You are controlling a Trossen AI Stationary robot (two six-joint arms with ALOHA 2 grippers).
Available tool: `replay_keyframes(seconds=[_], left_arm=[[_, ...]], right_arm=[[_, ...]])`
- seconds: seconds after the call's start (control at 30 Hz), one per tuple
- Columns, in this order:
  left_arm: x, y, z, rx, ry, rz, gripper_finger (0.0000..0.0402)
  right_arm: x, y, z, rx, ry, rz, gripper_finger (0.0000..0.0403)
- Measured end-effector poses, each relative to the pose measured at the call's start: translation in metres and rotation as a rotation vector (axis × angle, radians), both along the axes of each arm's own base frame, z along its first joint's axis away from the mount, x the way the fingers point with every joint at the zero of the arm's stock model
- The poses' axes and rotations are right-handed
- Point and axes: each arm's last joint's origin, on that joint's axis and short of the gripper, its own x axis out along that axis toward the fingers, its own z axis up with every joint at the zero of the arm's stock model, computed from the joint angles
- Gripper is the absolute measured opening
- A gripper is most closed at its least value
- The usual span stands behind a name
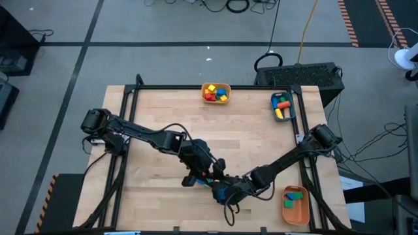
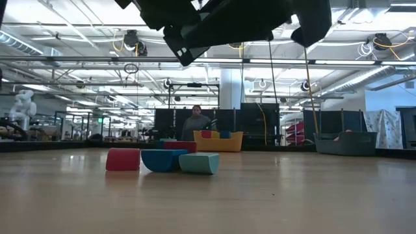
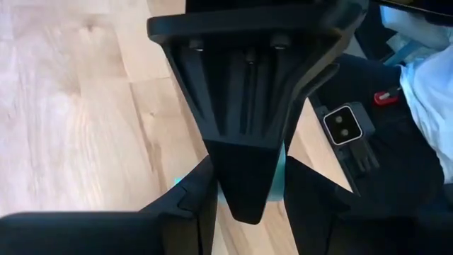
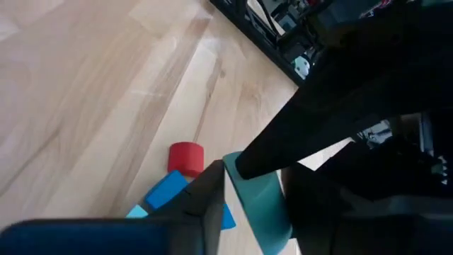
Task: Sort blocks by size
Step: Put the light blue half circle block into the orange bin
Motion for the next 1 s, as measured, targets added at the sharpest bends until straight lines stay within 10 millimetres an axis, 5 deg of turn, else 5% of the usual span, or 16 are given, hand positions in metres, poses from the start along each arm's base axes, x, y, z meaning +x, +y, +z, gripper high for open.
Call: replay_keyframes(seconds=[0.2,0.5,1.0], left_arm=[[0.001,0.000,0.002,-0.009,-0.018,-0.006,0.0181],[-0.002,0.000,0.001,-0.004,0.017,-0.004,0.0227],[-0.023,-0.009,-0.015,0.145,0.277,0.136,0.0230]], right_arm=[[-0.003,0.002,-0.001,-0.005,0.013,0.012,0.0051],[-0.019,0.009,-0.013,0.011,0.114,-0.064,0.0050],[-0.094,0.046,0.004,0.196,0.132,-0.262,0.0050]])
